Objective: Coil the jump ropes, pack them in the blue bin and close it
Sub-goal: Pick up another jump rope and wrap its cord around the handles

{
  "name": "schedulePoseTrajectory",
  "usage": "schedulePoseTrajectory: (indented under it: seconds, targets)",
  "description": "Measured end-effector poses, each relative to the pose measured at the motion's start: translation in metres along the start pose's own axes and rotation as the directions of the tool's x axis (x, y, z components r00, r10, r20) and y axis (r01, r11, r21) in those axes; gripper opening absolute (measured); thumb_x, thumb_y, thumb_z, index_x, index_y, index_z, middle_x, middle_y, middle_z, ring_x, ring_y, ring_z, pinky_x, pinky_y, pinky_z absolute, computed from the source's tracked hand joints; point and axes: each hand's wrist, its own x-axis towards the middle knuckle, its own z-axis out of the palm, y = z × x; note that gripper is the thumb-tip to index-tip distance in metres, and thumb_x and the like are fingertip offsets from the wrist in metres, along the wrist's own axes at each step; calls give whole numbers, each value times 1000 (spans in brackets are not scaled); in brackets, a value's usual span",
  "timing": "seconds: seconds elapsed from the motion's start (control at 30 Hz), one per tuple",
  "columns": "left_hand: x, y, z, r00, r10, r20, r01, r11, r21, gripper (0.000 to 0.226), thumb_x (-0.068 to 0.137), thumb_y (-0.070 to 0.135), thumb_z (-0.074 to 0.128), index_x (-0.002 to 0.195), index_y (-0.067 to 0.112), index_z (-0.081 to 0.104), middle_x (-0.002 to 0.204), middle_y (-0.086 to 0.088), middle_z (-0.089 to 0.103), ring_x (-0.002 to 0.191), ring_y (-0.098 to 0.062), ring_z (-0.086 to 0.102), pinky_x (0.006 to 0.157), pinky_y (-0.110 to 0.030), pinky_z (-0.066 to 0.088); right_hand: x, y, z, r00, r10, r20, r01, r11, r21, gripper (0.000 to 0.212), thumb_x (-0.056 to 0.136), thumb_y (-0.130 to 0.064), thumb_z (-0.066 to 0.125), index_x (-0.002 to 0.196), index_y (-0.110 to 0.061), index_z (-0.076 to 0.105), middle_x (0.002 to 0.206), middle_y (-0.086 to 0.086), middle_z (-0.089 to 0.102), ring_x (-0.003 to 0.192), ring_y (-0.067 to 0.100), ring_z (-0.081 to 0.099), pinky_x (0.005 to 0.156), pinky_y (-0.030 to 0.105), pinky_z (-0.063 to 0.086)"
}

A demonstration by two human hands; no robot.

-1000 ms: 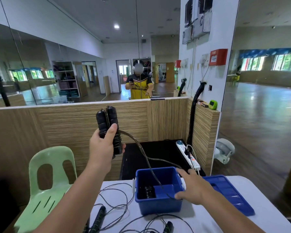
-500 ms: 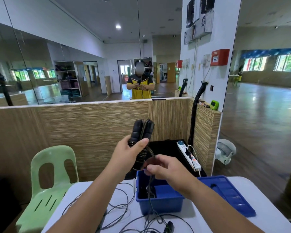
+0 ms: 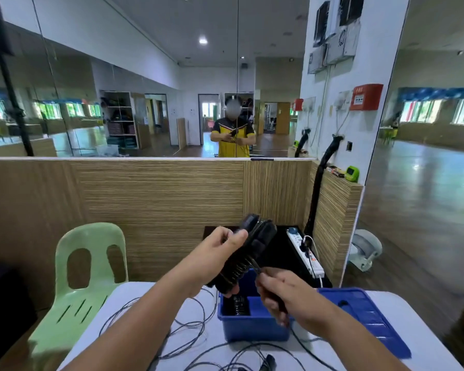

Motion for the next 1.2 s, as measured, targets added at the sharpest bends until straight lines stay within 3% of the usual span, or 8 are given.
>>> schedulePoseTrajectory:
  seconds: [0.1, 0.27, 0.33, 0.43, 0.73, 0.93, 1.1, 1.2]
  targets:
    - [-1, 2, 4, 995, -96, -3, 96, 995, 7, 46, 98, 66, 42, 109, 25, 62, 102, -15, 75, 77, -36, 74, 66, -43, 59, -5, 5, -5, 995, 41, 91, -40, 999, -19, 40, 103, -41, 46, 80, -8, 50, 61, 6, 45, 49, 21, 45, 52, 28, 44]
    - [1, -4, 7, 992, -99, 83, 98, 995, 17, 23, 71, 46, 53, 84, 28, 59, 90, -20, 62, 81, -52, 67, 65, -51, 39, -5, 8, -25, 985, 30, 167, -6, 990, -140, 46, 105, -43, 50, 69, -13, 47, 60, 1, 39, 53, 21, 44, 72, 44, 54]
    - [-1, -3, 8, 987, -97, 132, 89, 994, 63, 16, 78, 43, 54, 82, 29, 59, 91, -20, 63, 69, -41, 68, 52, -39, 37, -4, 8, -33, 984, 46, 171, -13, 982, -189, 46, 102, -45, 55, 67, -16, 46, 60, 0, 38, 54, 20, 43, 75, 50, 54]
    - [-5, -1, 6, 971, -63, 232, 57, 998, 32, 19, 103, 35, 52, 97, 19, 60, 93, -24, 62, 58, -29, 65, 45, -30, 41, -4, 9, -37, 988, 48, 147, -14, 975, -224, 48, 99, -48, 61, 64, -17, 45, 58, 0, 38, 53, 18, 41, 72, 45, 56]
    - [-14, -4, 5, 937, -76, 340, 69, 997, 32, 33, 105, 41, 49, 114, 10, 56, 92, -17, 65, 67, -32, 66, 49, -31, 53, -2, 23, -36, 992, 88, 85, -45, 907, -419, 37, 90, -46, 63, 64, -22, 52, 63, 6, 46, 60, 20, 44, 61, 29, 49]
    - [-13, -11, 10, 878, -144, 456, 80, 984, 157, 24, 102, 38, 60, 103, 17, 49, 83, -11, 59, 57, -24, 62, 48, -36, 53, 27, 17, -58, 972, 191, 139, -37, 706, -708, 13, 85, 0, 61, 73, -5, 63, 66, -5, 56, 64, 8, 50, 67, 35, 44]
    - [-2, -24, 16, 925, -101, 366, -126, 827, 548, 48, 78, 64, 71, 91, 26, 44, 75, 7, 42, 66, -12, 37, 65, -36, 34, 42, -30, -50, 955, 242, 173, 53, 434, -899, 18, 85, -32, 74, 73, -22, 66, 62, -7, 57, 57, 8, 48, 58, 26, 42]
    - [8, -31, 16, 943, -90, 319, -119, 806, 580, 46, 82, 62, 71, 89, 26, 44, 70, 13, 43, 65, -9, 36, 66, -33, 35, 48, -55, -45, 962, 231, 149, 81, 280, -957, 23, 80, -46, 78, 73, -28, 67, 68, -10, 63, 64, 8, 57, 65, 33, 50]
